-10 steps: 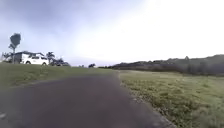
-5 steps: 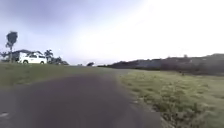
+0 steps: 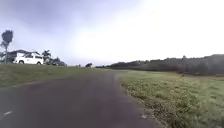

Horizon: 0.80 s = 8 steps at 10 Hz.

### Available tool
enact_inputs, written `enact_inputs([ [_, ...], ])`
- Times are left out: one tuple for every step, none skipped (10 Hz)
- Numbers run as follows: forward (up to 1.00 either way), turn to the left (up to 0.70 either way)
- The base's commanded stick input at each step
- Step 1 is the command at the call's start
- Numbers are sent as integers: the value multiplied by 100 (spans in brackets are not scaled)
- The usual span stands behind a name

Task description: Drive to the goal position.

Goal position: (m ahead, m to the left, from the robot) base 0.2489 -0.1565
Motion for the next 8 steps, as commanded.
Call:
enact_inputs([
  [100, 22],
  [100, 17],
  [100, 12],
  [100, 7],
  [100, 1],
  [100, 6],
  [100, 14],
  [100, 22],
])
